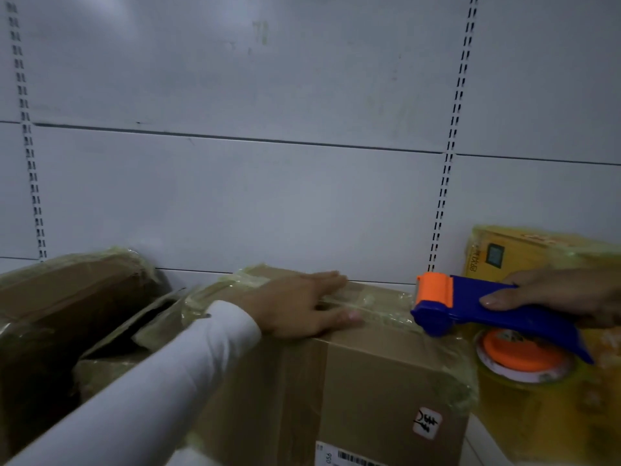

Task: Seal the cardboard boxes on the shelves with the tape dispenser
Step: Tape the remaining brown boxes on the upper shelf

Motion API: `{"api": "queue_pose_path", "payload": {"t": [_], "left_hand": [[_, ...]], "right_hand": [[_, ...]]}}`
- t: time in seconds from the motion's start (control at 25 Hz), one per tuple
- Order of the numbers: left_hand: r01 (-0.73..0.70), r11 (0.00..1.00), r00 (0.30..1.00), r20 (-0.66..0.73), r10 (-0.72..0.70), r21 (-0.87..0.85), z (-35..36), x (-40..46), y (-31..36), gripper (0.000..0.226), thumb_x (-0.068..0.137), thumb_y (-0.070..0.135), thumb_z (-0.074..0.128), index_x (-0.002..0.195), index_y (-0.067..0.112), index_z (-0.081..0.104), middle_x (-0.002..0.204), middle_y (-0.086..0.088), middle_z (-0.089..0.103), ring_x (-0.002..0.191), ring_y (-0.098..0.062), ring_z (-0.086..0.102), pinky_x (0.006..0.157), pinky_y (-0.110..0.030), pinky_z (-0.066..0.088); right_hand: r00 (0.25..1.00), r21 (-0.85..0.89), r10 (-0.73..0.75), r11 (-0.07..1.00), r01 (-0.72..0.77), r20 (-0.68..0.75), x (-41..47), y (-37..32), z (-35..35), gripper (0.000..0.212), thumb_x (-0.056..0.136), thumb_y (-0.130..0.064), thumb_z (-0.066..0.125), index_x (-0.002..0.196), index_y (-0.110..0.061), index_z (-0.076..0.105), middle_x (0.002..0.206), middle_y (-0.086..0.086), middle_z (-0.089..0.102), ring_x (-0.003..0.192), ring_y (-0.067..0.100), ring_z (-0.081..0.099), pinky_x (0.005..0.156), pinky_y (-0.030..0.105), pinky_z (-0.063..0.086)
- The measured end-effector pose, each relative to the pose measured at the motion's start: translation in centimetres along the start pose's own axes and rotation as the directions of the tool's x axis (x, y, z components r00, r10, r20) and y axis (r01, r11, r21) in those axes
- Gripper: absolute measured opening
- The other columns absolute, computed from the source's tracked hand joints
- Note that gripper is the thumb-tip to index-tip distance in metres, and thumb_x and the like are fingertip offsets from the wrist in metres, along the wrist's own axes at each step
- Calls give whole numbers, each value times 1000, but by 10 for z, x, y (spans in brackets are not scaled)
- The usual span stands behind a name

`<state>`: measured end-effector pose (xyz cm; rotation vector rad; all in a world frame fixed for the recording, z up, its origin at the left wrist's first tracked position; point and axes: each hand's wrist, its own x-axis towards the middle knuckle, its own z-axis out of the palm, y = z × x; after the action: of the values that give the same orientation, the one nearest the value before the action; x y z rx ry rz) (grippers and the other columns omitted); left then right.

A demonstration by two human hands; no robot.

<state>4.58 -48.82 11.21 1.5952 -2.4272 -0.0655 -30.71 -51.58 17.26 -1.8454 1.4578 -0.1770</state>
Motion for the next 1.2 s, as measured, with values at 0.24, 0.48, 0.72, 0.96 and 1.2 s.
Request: {"api": "queue_pose_path", "payload": {"t": [0.24,0.48,0.72,0.96,1.2], "left_hand": [[67,993,980,196,-47,-97,5,9,35,91,67,86,28,146,41,24,155,17,22,142,-9,22,113,-28,13],[83,992,975,213,-61,-95,4,8,34,78,75,80,31,145,48,22,155,23,13,143,-3,14,116,-28,5],[59,989,976,218,-28,-135,5,8,30,78,73,80,34,144,49,24,154,25,14,143,-3,15,118,-30,6],[-17,990,964,260,54,-143,1,8,20,76,73,79,35,143,51,24,155,24,14,143,-4,16,118,-32,6],[-86,984,954,273,126,-155,4,11,13,81,73,79,33,146,46,22,157,21,7,144,-4,10,118,-33,2]], "right_hand": [[993,27,-120,992,120,6,-7,11,15,87,33,-72,87,91,-10,72,83,11,74,65,18,69,54,24,52],[989,47,-144,989,142,19,-25,26,-1,89,33,-72,87,95,-11,71,83,7,75,67,17,71,54,23,53],[988,23,-144,989,143,50,-44,24,-3,96,34,-71,87,102,-6,68,85,11,74,67,18,71,52,22,53],[998,14,-66,998,66,-22,-79,7,-9,63,69,-57,74,107,-8,67,94,12,75,73,21,72,57,25,55],[997,182,33,983,-19,-72,-98,66,21,64,41,-69,88,75,-16,78,70,6,72,57,15,67,51,23,50]]}}
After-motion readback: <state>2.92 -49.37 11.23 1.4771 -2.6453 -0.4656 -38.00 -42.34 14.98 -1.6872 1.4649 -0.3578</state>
